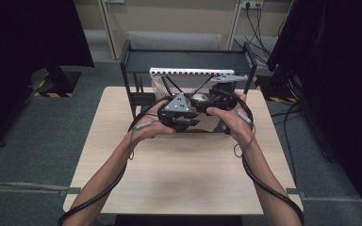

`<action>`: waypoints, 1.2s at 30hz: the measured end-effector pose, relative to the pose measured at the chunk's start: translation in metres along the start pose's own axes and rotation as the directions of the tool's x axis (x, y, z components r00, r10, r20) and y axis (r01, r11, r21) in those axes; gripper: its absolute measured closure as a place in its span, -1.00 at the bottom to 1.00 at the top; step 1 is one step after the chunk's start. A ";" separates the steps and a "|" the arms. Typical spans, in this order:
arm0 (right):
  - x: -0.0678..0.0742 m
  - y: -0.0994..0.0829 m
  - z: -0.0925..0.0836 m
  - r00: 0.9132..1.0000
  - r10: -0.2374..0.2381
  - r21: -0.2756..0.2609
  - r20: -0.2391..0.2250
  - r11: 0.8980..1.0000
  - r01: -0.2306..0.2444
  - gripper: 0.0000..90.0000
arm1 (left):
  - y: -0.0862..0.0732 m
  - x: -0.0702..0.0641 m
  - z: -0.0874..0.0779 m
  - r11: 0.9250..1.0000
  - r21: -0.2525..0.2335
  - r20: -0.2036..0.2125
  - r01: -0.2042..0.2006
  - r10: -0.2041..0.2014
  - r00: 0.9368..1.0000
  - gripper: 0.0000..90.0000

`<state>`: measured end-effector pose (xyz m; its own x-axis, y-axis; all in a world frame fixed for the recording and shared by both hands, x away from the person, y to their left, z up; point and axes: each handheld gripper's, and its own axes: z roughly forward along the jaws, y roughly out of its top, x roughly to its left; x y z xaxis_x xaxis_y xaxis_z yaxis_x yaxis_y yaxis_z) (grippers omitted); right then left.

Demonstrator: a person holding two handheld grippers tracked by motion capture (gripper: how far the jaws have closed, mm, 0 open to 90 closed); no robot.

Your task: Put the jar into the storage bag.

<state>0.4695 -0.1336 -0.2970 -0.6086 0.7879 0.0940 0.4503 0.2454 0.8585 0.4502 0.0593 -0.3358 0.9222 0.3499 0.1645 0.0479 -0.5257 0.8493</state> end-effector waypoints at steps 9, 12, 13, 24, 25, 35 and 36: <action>-0.008 -0.006 -0.011 1.000 0.022 -0.028 -0.003 0.999 -0.022 -0.68 | 0.000 0.000 0.000 1.000 0.002 0.001 0.002 -0.002 1.000 0.56; -0.010 -0.009 -0.013 1.000 0.021 -0.033 -0.007 0.999 -0.021 -0.68 | -0.001 0.000 0.000 1.000 0.003 0.001 0.004 -0.004 1.000 0.56; -0.010 -0.010 -0.014 1.000 0.022 -0.036 -0.010 0.999 -0.023 -0.68 | -0.001 0.000 0.000 1.000 0.003 0.001 0.004 -0.004 1.000 0.56; -0.012 -0.022 -0.025 0.999 0.031 -0.079 -0.040 0.996 -0.034 -0.69 | -0.001 -0.001 -0.002 1.000 -0.004 -0.005 0.001 -0.001 1.000 0.52; -0.013 -0.024 -0.026 0.999 0.033 -0.083 -0.042 0.996 -0.037 -0.69 | -0.001 -0.001 -0.003 1.000 -0.005 -0.004 0.002 -0.002 1.000 0.51; -0.020 -0.051 -0.037 0.998 0.032 -0.101 -0.050 0.994 -0.037 -0.71 | -0.001 -0.001 -0.001 1.000 -0.002 0.001 0.007 -0.007 1.000 0.50; -0.024 -0.060 -0.041 0.998 0.035 -0.110 -0.050 0.993 -0.041 -0.71 | -0.001 -0.001 -0.001 1.000 -0.002 0.001 0.007 -0.007 1.000 0.50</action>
<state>0.4300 -0.1902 -0.3299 -0.6241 0.7669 0.1494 0.4004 0.1498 0.9040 0.4488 0.0607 -0.3361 0.9224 0.3524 0.1581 0.0533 -0.5216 0.8515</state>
